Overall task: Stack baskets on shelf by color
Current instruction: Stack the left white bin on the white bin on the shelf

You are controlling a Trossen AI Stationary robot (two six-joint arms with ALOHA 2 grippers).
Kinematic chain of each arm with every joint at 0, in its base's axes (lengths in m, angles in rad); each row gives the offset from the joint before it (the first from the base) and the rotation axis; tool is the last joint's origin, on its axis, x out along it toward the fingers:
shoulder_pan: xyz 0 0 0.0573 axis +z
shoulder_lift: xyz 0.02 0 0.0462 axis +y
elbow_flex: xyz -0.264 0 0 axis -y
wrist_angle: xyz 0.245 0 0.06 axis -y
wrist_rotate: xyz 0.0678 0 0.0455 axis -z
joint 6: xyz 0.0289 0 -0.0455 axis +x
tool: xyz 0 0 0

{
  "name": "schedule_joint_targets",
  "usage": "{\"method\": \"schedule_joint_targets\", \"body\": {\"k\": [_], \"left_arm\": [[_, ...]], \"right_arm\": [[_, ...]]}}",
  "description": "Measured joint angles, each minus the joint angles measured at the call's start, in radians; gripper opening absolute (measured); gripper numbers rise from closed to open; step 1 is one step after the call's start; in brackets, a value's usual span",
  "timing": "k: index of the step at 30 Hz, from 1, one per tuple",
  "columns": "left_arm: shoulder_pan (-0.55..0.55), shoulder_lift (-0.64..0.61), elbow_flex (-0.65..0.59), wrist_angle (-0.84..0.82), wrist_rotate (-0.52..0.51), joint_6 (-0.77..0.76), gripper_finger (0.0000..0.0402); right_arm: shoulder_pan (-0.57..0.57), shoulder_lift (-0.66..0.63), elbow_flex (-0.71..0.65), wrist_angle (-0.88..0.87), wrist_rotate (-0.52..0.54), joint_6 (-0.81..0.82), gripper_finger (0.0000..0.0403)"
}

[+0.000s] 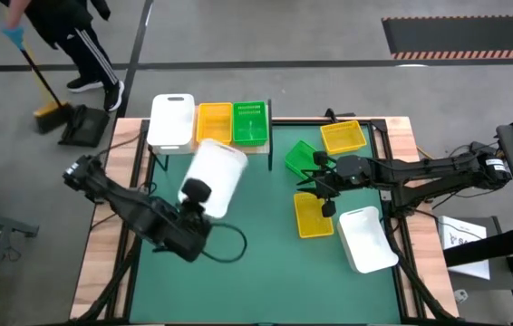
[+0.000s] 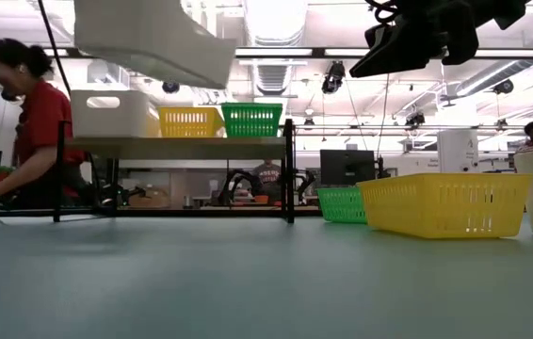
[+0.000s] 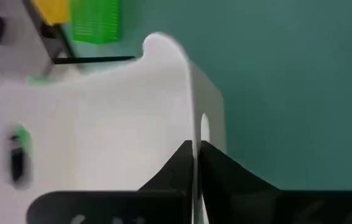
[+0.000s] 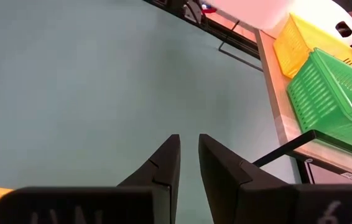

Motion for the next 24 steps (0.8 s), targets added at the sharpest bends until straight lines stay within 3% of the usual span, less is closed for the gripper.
{"method": "schedule_joint_targets", "body": {"k": [4,9,12,18,24], "left_arm": [[0.028,-0.080,0.001,0.050,-0.024,0.113,0.0000],[0.076,-0.174,0.001,0.039,-0.128,0.125,0.0000],[0.140,-0.242,0.000,0.013,-0.138,0.122,0.0000],[0.321,-0.363,-0.012,0.009,-0.132,0.122,0.0000],[0.495,-0.427,-0.026,0.007,-0.012,0.168,0.0000]], "right_arm": [[0.000,0.000,0.000,0.000,0.000,0.003,0.0052],[0.000,0.000,0.000,0.000,0.000,0.003,0.0052],[0.000,0.000,0.000,0.001,0.000,0.001,0.0052],[0.000,0.000,0.000,0.001,-0.001,0.000,0.0052],[0.000,0.000,0.000,0.000,-0.003,0.000,0.0052]]}}
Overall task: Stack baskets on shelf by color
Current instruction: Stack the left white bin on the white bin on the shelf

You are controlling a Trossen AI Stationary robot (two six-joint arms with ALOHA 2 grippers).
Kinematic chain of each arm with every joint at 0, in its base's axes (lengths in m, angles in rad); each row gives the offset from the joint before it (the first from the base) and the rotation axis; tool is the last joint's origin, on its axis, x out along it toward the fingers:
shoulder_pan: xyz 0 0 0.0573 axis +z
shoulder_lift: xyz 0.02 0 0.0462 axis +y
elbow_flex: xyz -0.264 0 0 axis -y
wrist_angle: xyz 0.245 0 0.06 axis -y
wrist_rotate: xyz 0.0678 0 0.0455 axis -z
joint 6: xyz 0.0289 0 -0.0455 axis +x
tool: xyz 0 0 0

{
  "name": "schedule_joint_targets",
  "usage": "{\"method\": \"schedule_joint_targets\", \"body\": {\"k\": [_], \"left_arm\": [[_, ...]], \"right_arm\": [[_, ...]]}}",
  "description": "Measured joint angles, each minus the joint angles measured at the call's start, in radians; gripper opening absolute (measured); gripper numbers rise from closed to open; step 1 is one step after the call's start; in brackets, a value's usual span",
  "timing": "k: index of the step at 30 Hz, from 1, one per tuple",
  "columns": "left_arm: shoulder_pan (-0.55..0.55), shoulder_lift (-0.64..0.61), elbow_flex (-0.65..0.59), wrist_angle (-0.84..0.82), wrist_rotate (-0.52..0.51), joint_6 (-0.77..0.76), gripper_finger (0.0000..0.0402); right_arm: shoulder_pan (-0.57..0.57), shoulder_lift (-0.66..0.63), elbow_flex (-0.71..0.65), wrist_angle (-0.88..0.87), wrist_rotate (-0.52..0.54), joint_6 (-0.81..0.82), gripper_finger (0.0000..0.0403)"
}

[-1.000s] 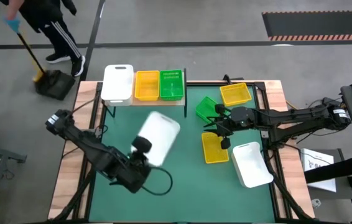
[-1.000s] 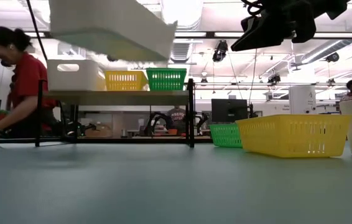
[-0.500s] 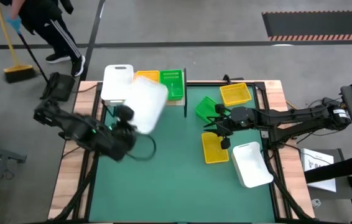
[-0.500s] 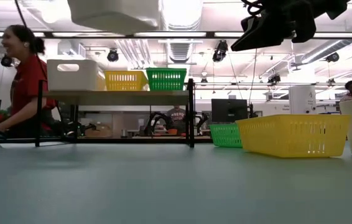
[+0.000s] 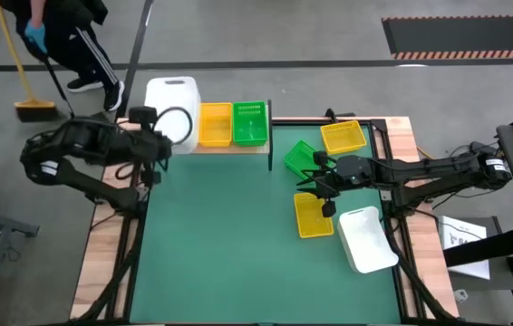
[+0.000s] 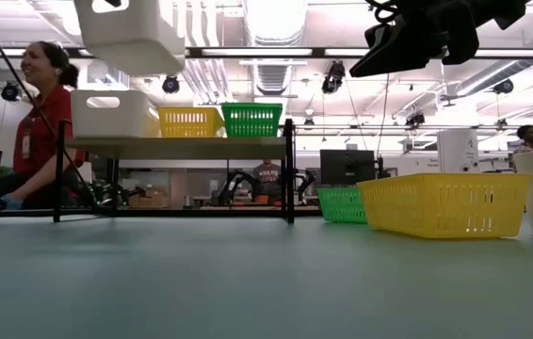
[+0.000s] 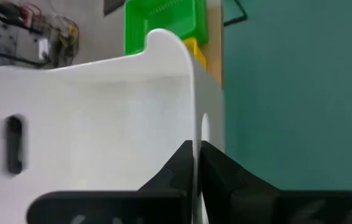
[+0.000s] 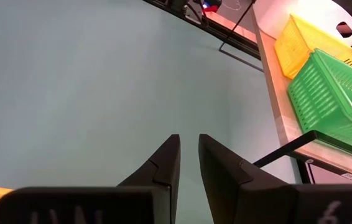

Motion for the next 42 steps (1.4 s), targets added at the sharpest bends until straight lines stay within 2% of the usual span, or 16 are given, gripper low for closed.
{"method": "schedule_joint_targets", "body": {"k": [11,19,30,42], "left_arm": [[0.196,0.005,-0.001,0.001,0.047,0.100,0.0000],[0.279,0.033,-0.051,0.004,0.054,0.141,0.0000],[0.345,0.046,-0.148,0.007,0.055,0.224,0.0000],[0.355,0.045,-0.151,0.011,0.110,0.245,0.0000]], "right_arm": [[0.000,0.000,0.000,0.000,0.000,0.000,0.0052],[0.000,0.000,0.000,0.000,0.000,0.000,0.0052],[0.000,0.000,0.000,0.000,0.000,0.001,0.0052],[0.000,0.000,0.000,0.000,0.001,0.003,0.0052]]}}
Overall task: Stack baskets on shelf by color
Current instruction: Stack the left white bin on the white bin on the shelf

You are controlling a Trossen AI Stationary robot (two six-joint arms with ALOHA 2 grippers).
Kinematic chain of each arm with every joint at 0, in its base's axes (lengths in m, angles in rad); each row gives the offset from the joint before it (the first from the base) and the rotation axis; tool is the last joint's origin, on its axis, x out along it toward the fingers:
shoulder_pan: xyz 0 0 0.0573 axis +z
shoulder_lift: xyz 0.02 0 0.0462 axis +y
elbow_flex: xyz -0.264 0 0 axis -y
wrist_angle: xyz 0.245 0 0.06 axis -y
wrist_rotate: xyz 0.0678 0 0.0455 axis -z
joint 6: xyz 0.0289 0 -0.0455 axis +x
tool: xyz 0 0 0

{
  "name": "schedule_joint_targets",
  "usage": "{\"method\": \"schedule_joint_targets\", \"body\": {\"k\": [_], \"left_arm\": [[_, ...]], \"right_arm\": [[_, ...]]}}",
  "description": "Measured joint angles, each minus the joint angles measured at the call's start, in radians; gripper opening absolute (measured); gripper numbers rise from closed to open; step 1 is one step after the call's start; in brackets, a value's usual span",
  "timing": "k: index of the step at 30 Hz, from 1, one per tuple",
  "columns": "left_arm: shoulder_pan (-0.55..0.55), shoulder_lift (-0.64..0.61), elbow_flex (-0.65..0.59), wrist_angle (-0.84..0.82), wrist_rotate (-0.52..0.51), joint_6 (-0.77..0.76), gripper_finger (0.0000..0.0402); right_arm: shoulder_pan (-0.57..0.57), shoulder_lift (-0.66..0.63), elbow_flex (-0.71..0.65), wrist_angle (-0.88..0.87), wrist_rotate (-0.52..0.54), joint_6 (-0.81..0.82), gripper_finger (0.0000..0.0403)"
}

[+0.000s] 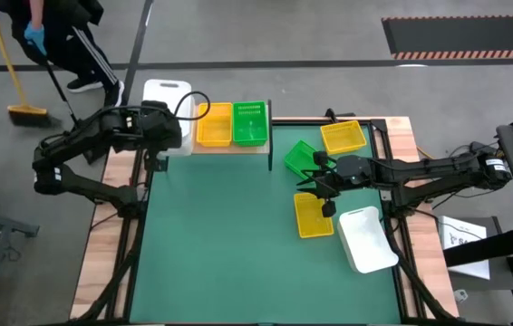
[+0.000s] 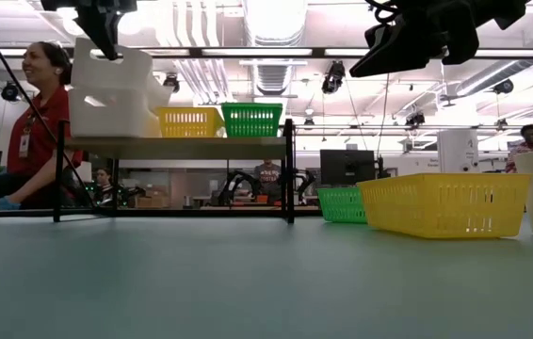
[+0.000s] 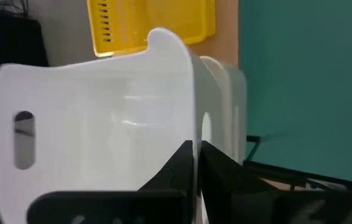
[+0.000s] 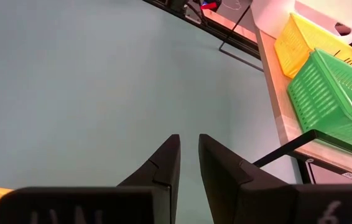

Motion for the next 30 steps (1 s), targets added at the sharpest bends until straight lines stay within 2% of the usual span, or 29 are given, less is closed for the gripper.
{"method": "schedule_joint_targets", "body": {"k": [16,30], "left_arm": [[0.000,0.006,-0.001,0.030,0.004,0.019,0.0000],[0.003,0.005,-0.019,0.031,0.046,0.019,0.0000]], "right_arm": [[0.000,0.000,0.000,0.000,0.000,0.000,0.0052],[0.000,0.000,0.000,0.000,0.000,0.000,0.0052]]}}
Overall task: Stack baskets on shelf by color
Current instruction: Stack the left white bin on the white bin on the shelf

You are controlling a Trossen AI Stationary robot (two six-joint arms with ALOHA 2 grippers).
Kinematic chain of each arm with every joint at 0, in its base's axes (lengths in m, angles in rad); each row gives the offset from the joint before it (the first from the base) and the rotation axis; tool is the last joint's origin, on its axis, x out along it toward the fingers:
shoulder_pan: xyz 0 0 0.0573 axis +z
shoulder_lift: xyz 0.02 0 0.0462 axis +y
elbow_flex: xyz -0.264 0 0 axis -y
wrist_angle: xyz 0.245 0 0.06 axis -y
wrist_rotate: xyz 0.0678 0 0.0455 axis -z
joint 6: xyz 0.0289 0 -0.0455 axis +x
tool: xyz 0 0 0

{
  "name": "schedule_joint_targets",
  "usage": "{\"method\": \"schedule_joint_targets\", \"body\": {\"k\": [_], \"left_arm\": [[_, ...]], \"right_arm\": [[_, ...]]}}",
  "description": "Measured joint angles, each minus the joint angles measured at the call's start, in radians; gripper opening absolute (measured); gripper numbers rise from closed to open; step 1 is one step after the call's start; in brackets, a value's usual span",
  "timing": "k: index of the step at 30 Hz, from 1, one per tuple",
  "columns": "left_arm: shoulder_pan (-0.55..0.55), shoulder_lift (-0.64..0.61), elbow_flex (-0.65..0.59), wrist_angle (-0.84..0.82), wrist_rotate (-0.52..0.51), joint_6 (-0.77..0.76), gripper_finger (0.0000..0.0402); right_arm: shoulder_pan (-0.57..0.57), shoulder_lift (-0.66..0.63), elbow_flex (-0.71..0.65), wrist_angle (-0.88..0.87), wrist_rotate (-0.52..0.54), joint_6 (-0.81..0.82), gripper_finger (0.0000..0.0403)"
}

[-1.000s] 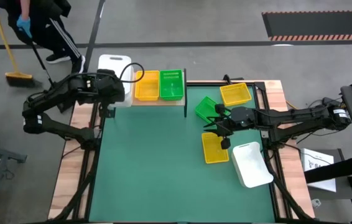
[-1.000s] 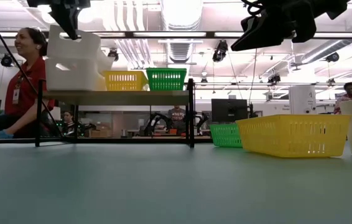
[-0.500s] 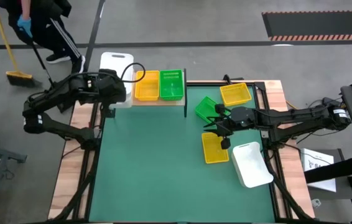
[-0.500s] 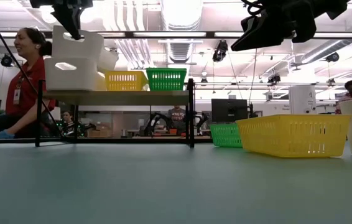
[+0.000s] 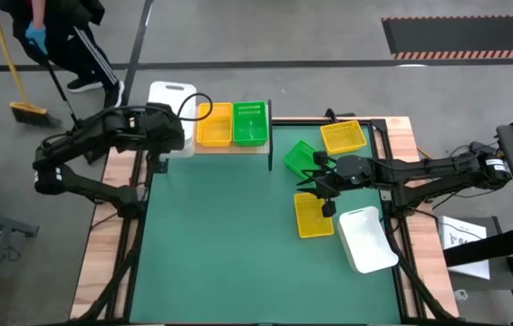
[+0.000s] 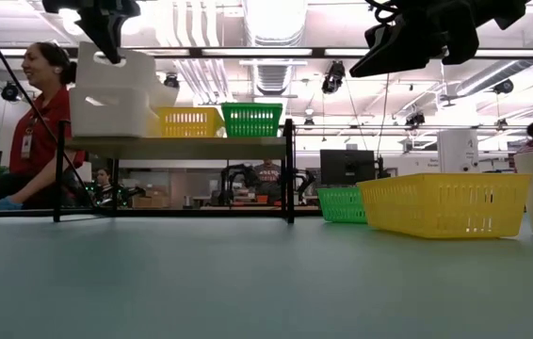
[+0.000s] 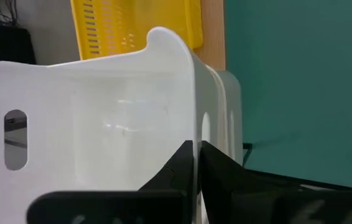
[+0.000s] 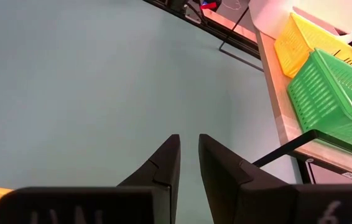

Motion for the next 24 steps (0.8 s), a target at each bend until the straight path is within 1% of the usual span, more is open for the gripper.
{"method": "schedule_joint_targets", "body": {"k": [9,24], "left_arm": [[0.000,-0.002,-0.051,0.000,0.001,0.000,0.0000],[0.000,-0.006,-0.051,0.000,0.001,-0.002,0.0000]], "right_arm": [[0.000,0.000,0.000,0.000,0.000,0.000,0.0052],[0.000,0.000,0.000,0.000,0.000,0.001,0.0052]]}}
